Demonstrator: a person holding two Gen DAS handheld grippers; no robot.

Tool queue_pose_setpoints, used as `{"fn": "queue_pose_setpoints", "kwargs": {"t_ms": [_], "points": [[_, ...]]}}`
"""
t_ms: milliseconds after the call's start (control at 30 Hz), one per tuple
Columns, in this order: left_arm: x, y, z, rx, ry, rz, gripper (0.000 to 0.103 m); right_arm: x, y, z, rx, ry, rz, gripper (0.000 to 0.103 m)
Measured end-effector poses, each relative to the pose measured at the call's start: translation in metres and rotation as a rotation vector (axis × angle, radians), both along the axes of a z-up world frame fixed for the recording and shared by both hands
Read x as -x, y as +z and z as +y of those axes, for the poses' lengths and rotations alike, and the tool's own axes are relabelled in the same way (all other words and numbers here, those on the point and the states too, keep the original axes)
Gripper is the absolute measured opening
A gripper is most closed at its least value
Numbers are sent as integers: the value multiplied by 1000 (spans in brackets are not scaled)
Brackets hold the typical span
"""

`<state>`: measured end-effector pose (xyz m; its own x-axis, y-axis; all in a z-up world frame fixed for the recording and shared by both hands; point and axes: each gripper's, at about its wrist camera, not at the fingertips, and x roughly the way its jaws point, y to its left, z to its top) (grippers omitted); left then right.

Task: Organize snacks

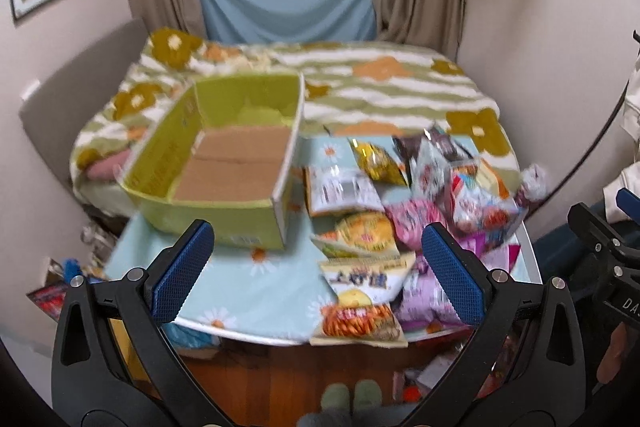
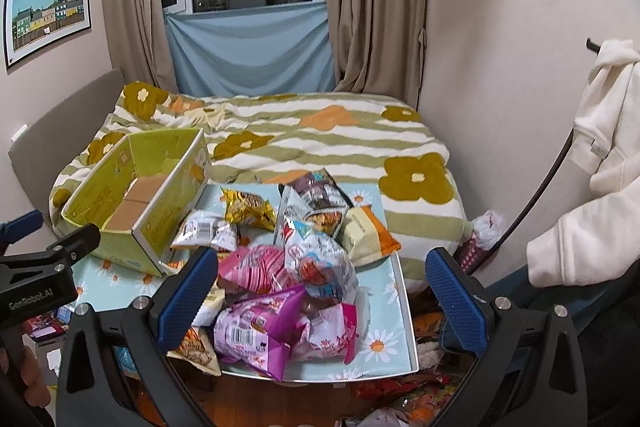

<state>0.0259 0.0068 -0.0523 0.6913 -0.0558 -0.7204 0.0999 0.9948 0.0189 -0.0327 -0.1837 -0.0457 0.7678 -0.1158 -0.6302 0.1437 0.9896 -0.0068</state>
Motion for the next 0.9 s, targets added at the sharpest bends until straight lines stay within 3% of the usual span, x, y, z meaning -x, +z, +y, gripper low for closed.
{"fn": "queue_pose_setpoints", "kwargs": {"t_ms": [333, 667, 900], "points": [[-15, -81, -8, 47, -24, 234, 103, -16, -56, -18, -95, 66, 153, 103], [-35, -147, -17, 79, -70, 341, 103, -40, -112, 1, -168, 218, 233, 103], [-47, -175, -24, 92, -102, 397, 69, -56, -135, 12, -184, 285, 265, 96]]}}
